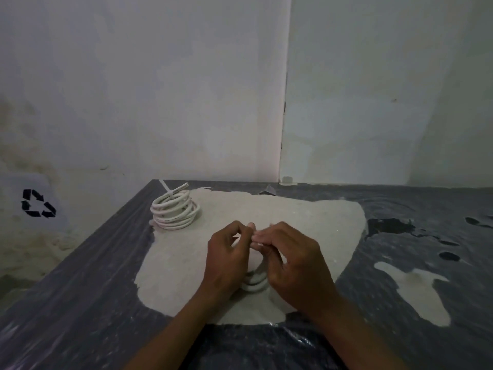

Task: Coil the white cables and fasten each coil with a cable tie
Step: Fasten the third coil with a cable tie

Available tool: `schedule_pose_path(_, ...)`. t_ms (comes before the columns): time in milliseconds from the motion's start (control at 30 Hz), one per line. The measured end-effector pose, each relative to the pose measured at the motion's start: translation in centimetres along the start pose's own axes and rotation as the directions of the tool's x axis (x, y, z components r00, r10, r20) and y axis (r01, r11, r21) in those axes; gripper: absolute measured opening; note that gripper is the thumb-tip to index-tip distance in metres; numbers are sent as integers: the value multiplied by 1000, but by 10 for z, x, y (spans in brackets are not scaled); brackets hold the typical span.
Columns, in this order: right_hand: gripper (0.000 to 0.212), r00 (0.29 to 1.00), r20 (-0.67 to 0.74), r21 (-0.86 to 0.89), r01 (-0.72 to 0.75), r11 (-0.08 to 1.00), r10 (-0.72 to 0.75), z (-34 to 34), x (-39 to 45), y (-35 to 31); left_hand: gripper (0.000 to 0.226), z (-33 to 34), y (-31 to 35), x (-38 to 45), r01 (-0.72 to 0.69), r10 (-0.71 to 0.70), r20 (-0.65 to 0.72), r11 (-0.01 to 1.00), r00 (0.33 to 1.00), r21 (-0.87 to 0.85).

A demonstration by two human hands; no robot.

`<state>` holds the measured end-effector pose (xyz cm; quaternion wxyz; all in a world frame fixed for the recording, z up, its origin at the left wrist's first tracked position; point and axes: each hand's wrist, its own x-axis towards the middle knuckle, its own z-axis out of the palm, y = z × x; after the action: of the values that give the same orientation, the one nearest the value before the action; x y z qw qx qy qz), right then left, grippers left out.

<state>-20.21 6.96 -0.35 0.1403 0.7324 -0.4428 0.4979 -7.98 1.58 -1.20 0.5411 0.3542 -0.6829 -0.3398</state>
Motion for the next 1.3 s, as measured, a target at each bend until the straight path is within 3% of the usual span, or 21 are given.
schedule_pose_path(67,1,999,-37,-22,-25,999,24,-4,2,-1,34,3,2,-1,-32,31,34,999,999,23)
schedule_pose_path(167,8,979,-135,12,-149,989,149,-12,9,-2,36,9,4,-3,-51,48,64,998,997,34)
schedule_pose_path(267,12,908,-190,103,-359,927,373,-17,18,-2,41,16,8,-7,-108,108,62,994,992,-3)
schedule_pose_path(367,23,834,-124,194,-511,838,537,-20,22,3,40,18,11,-9,-170,170,77,985,982,-11)
schedule_pose_path(467,20,885,-108,189,-429,883,453,-23,19,5,34,19,9,-9,-144,144,71,990,987,-1)
schedule_pose_path(533,10,938,-150,72,-305,950,313,-21,13,2,32,20,6,-6,-92,91,53,996,994,21)
schedule_pose_path(633,11,989,-127,-78,-92,993,82,-12,6,-3,33,17,2,-2,-37,37,8,999,999,33)
schedule_pose_path(700,12,993,-107,-99,-61,993,50,-6,5,-6,33,13,-1,0,-27,28,-20,999,999,42)
schedule_pose_path(800,14,961,-176,2,-217,976,214,-5,12,-11,33,12,4,-4,-58,59,-19,997,998,41)
schedule_pose_path(900,20,857,-241,124,-439,890,456,-11,23,-12,30,20,15,-10,-140,140,4,990,990,34)
schedule_pose_path(1033,21,737,-187,186,-622,761,649,-14,28,-3,34,26,16,-12,-210,210,6,977,978,33)
schedule_pose_path(1167,20,744,-67,252,-632,733,665,-16,29,0,34,23,15,-13,-192,192,11,981,981,29)
schedule_pose_path(1300,14,772,-57,387,-568,727,633,-13,28,0,30,17,10,-7,-80,81,79,997,994,-21)
